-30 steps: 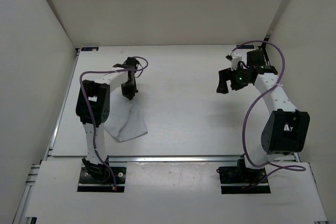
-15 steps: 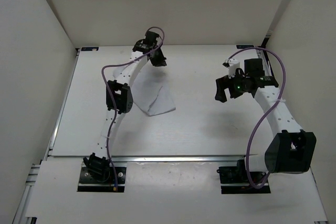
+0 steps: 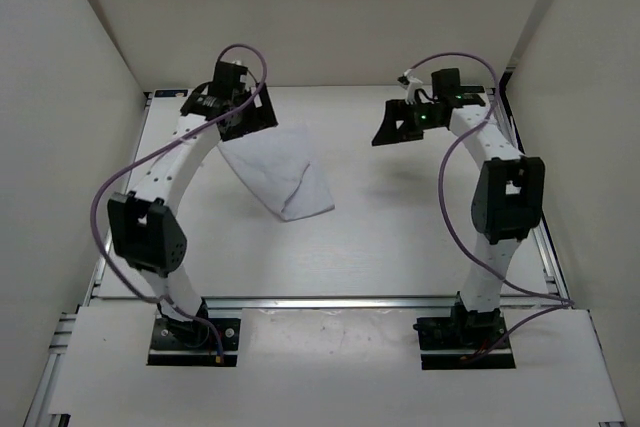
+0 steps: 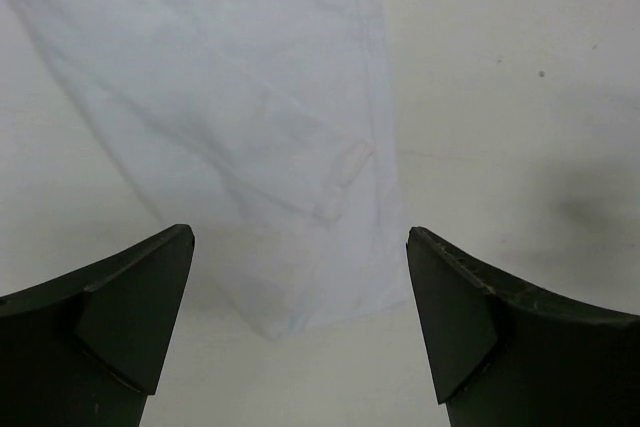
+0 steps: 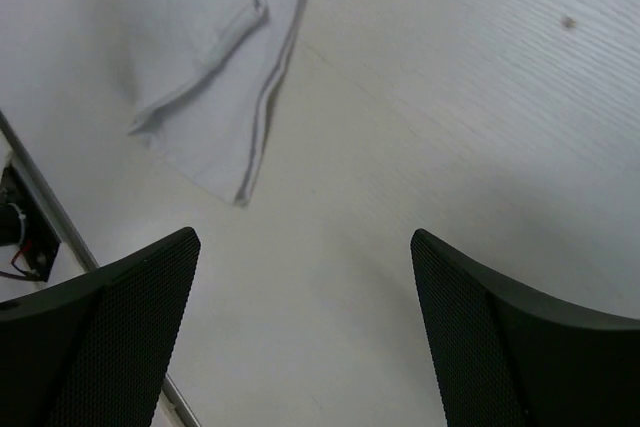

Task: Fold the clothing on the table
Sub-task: Flatten the skirt out

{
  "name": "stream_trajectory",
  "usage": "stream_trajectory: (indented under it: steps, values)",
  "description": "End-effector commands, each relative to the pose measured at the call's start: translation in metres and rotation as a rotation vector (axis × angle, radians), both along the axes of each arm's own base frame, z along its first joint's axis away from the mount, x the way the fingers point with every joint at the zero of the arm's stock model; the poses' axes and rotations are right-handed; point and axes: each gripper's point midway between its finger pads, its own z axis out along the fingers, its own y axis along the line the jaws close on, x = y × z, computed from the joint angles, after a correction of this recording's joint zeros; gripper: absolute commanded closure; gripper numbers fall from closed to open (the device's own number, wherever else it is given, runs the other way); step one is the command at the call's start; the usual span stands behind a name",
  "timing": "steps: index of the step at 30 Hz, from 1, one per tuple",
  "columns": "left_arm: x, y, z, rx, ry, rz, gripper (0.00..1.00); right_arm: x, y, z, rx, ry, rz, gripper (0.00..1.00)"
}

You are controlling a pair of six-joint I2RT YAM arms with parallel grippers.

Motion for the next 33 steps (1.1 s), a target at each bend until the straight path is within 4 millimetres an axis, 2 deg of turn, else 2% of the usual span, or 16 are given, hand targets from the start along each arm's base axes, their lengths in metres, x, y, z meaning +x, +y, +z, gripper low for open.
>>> stream_trajectory:
  steps: [1,6,7,8,10,11,12,14,15,16,19,20,24,29,30,33]
  values:
    - [-0.033,0.045,-0.006,0.086,0.005,0.055,0.02,0.003,0.060,0.011,0.129,0.032,0.100,0.09]
    - [-0.080,0.065,-0.010,0.080,0.023,0.093,0.01,0.018,0.112,-0.012,0.201,0.117,0.155,0.09]
    - [-0.088,0.068,-0.006,0.083,0.023,0.088,0.02,0.020,0.126,-0.009,0.201,0.097,0.176,0.08]
    - [-0.098,0.072,-0.009,0.083,0.040,0.090,0.01,0.018,0.138,-0.026,0.192,0.120,0.194,0.09]
    - [-0.111,0.080,-0.012,0.078,0.051,0.094,0.02,0.026,0.161,-0.038,0.202,0.156,0.214,0.09]
    - [-0.119,0.083,-0.011,0.080,0.051,0.099,0.02,0.026,0.172,-0.037,0.215,0.162,0.232,0.10]
    - [-0.125,0.090,-0.017,0.077,0.066,0.114,0.01,0.037,0.178,-0.045,0.229,0.172,0.221,0.10]
    - [-0.139,0.098,-0.014,0.069,0.061,0.119,0.01,0.046,0.195,-0.045,0.250,0.162,0.236,0.10]
    - [-0.145,0.106,-0.021,0.072,0.077,0.136,0.02,0.053,0.203,-0.047,0.266,0.193,0.234,0.11]
    - [-0.149,0.108,-0.016,0.064,0.066,0.132,0.01,0.054,0.210,-0.050,0.302,0.253,0.234,0.13]
    - [-0.164,0.124,-0.021,0.062,0.083,0.167,0.01,0.048,0.214,-0.063,0.334,0.346,0.237,0.21]
    - [-0.168,0.125,-0.019,0.057,0.078,0.169,0.02,0.040,0.220,-0.072,0.293,0.357,0.235,0.21]
    - [-0.178,0.132,-0.017,0.041,0.064,0.190,0.01,0.040,0.218,-0.073,0.263,0.325,0.241,0.20]
    - [-0.182,0.138,-0.013,0.032,0.039,0.196,0.01,0.025,0.220,-0.080,0.179,0.308,0.267,0.21]
    - [-0.181,0.144,-0.013,0.029,0.039,0.216,0.01,0.021,0.219,-0.090,0.163,0.339,0.260,0.21]
    - [-0.179,0.149,-0.014,0.027,0.032,0.236,0.01,0.019,0.221,-0.097,0.160,0.361,0.251,0.21]
